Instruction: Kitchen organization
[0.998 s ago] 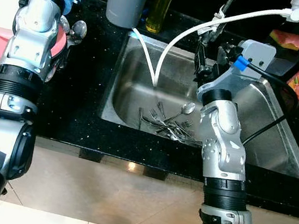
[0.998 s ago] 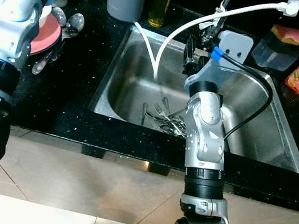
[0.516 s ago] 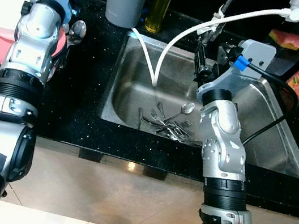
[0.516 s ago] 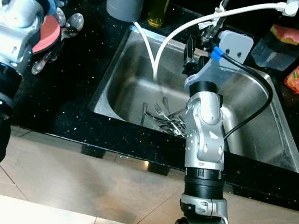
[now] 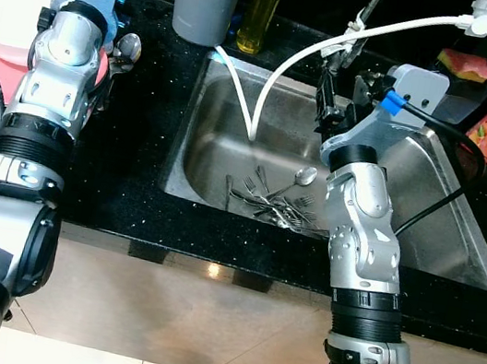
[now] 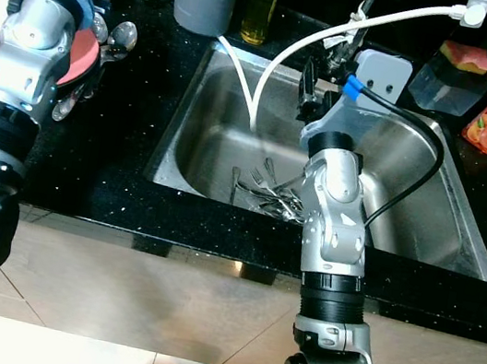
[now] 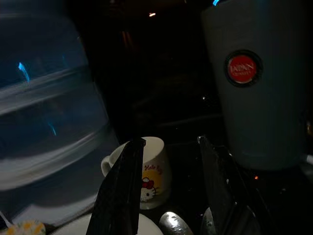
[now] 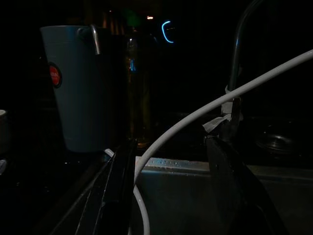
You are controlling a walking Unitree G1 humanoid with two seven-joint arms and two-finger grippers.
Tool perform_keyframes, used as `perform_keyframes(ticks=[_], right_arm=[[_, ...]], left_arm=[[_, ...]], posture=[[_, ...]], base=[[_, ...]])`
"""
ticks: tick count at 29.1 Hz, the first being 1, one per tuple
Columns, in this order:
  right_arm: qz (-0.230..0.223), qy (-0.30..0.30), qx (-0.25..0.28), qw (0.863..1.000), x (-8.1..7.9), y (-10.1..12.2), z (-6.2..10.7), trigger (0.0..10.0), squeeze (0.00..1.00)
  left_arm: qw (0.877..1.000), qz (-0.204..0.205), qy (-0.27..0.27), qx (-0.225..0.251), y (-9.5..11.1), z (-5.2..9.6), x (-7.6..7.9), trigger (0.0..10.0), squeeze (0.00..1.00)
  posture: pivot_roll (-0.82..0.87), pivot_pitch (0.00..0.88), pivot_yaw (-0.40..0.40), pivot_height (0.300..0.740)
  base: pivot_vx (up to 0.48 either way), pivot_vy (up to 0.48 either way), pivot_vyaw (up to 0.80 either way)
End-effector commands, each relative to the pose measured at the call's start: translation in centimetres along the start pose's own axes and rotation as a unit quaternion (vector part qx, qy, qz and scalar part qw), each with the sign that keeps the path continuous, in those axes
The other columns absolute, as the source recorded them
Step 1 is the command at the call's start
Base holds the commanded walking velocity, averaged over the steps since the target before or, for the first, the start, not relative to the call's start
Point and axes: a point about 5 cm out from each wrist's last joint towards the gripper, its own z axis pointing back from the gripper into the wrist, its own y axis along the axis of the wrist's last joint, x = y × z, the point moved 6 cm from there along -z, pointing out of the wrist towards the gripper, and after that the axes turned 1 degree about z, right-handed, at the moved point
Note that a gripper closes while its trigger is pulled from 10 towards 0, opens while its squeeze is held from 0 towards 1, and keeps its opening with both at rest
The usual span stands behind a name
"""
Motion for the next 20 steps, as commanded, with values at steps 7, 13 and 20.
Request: perform_keyframes(ticks=[7,13,20], right_arm=[[0.006,-0.007,0.004,1.000,0.59,0.20,0.20,10.0,0.00],[0.004,-0.006,0.004,1.000,0.42,0.18,0.21,10.0,0.00],[0.003,-0.007,0.004,1.000,0.45,0.18,0.18,10.0,0.00]], left_arm=[[0.998,-0.053,-0.019,0.024,0.43,0.35,0.93,10.0,0.00],[0.997,-0.065,-0.019,0.032,0.67,0.42,0.95,10.0,0.00],[0.997,-0.070,-0.018,0.029,0.54,0.39,0.94,10.0,0.00]], posture=[[0.29,0.074,-0.140,0.740],[0.30,0.078,-0.141,0.740],[0.30,0.085,-0.140,0.740]], base=[[0.000,0.000,0.00],[0.000,0.000,0.00],[0.000,0.000,0.00]])
